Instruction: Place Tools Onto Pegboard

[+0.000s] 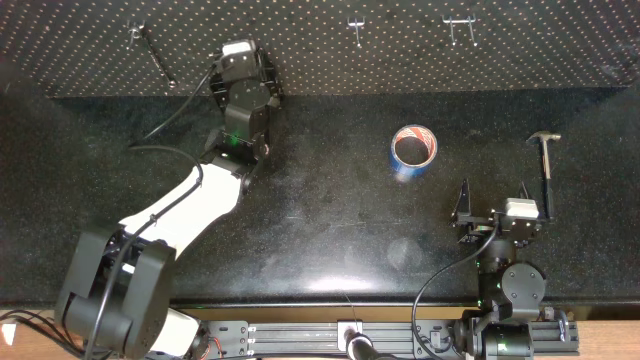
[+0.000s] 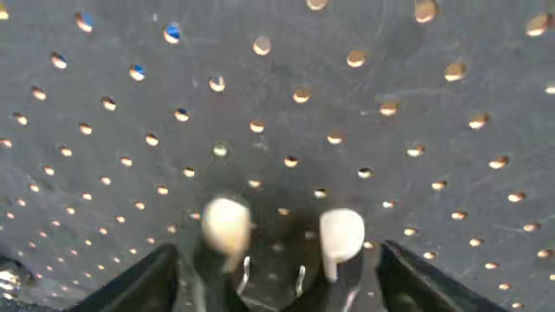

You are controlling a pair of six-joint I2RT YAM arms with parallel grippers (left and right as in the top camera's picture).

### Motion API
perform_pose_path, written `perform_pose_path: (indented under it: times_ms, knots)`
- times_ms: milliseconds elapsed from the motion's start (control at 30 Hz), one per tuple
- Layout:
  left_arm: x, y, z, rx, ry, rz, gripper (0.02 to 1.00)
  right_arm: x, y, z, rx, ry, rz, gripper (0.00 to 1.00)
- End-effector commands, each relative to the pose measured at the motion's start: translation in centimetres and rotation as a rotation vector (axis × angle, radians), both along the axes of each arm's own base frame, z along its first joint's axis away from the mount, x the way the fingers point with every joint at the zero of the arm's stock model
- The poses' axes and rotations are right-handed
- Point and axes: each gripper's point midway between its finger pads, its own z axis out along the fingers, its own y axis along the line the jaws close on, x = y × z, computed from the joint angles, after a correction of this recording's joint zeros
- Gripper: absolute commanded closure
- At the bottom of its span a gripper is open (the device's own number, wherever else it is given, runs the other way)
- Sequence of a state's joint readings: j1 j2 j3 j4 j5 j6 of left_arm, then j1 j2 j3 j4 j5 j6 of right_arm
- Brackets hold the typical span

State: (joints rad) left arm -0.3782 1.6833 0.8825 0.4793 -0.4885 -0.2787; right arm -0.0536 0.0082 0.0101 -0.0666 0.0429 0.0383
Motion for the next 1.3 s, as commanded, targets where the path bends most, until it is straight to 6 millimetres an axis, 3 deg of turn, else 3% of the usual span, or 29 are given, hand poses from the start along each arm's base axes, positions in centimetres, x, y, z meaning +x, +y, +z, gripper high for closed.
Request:
perform_pose_path:
  times_ms: [33,200,300,400,567,600,700,767,867,1000,1200,1300]
  knots:
    - [-0.1,0.5,0.8,-0.014,-0.019,0.004,0.209,0.0,0.0,-0.2,-0.016,0.003,0.006,0.062]
    - [0.0,0.8,1.3,-0.029,-0.022,-0.015,0.152,0.0,0.0,-0.2,-0.017,0.003,0.006,0.064]
    - [-0.4,1.4,2.0,-0.030,-0.012,-0.013,0.023,0.0,0.0,-0.2,-0.017,0.003,0.006,0.062]
    - [-1.4,1.9,3.6,-0.046,0.001,-0.052,0.023,0.0,0.0,-0.2,-0.017,0.003,0.006,0.062]
    - [-5.8,1.6,7.1,-0.083,0.054,-0.173,0.023,0.0,0.0,-0.2,-0.017,0.003,0.006,0.064]
    - [-8.4,1.8,8.3,-0.092,0.084,-0.209,0.023,0.0,0.0,-0.2,-0.017,0.003,0.006,0.062]
    - [-12.8,2.6,9.8,-0.108,0.091,-0.243,0.023,0.0,0.0,-0.2,-0.017,0.003,0.006,0.062]
    - [-15.4,4.2,10.9,-0.124,0.004,-0.228,0.023,0.0,0.0,-0.2,-0.017,0.003,0.006,0.064]
    - [-18.6,6.1,9.7,-0.205,-0.154,-0.194,0.023,0.0,0.0,-0.2,-0.016,0.003,0.006,0.062]
    - [-21.9,6.4,8.0,-0.226,-0.337,-0.273,0.023,0.0,0.0,-0.2,-0.017,0.003,0.006,0.066]
    - [-22.8,8.8,3.7,-0.207,-0.372,-0.191,0.025,0.0,0.0,-0.2,-0.017,0.003,0.006,0.062]
    - [-22.8,8.3,1.8,-0.196,-0.338,-0.216,0.023,0.0,0.0,-0.2,-0.017,0.003,0.006,0.062]
